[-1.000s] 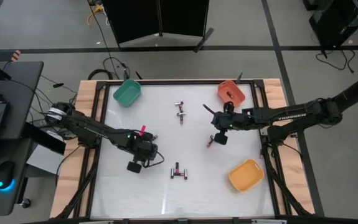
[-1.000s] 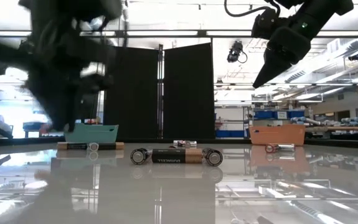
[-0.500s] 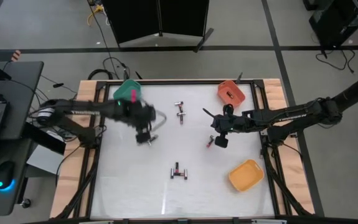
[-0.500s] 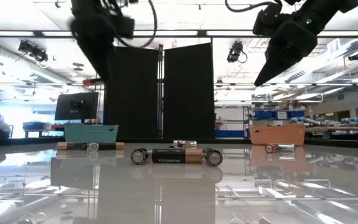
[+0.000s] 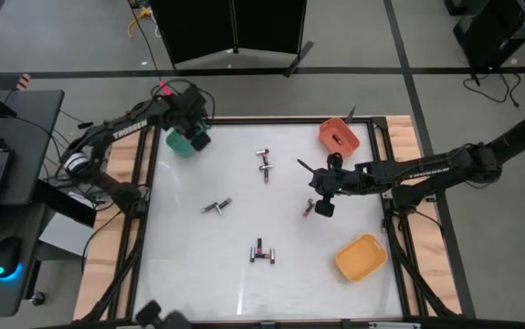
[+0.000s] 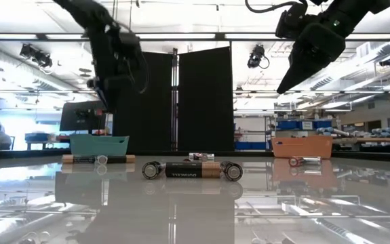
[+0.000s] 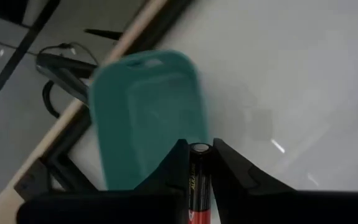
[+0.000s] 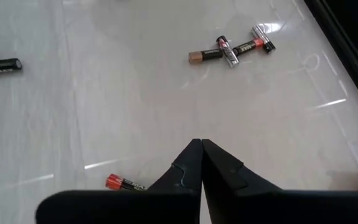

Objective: Sort batteries
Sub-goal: Put the red battery into the green bin

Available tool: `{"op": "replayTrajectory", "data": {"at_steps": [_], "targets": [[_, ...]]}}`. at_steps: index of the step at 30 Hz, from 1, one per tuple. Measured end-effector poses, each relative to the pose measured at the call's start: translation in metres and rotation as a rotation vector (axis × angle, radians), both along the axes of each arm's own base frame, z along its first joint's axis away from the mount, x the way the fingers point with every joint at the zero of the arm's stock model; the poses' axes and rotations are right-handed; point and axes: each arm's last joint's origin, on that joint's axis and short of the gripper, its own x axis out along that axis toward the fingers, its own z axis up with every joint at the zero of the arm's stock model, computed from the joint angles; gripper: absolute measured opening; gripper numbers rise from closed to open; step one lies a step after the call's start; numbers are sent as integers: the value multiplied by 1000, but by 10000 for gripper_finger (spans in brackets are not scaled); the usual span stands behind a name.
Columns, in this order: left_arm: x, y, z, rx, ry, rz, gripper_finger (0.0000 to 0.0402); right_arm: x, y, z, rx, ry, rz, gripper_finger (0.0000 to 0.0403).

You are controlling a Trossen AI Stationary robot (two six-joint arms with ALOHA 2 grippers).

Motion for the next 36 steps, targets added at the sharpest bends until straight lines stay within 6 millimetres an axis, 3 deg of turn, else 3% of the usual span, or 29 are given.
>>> {"op": "replayTrajectory", "data": {"at_steps": [5, 12, 29, 36], "targets": [[6, 28, -31, -24, 23, 38, 45, 1, 0, 1, -1, -9, 0, 9], [5, 49, -65, -77, 97, 92, 45, 1, 0, 0, -2, -8, -2, 17], [7, 68, -93, -67, 101, 116, 45, 1, 0, 0, -2, -8, -3, 10], [4, 64, -102, -84, 110, 117, 45, 1, 0, 0, -2, -7, -2, 20]]}}
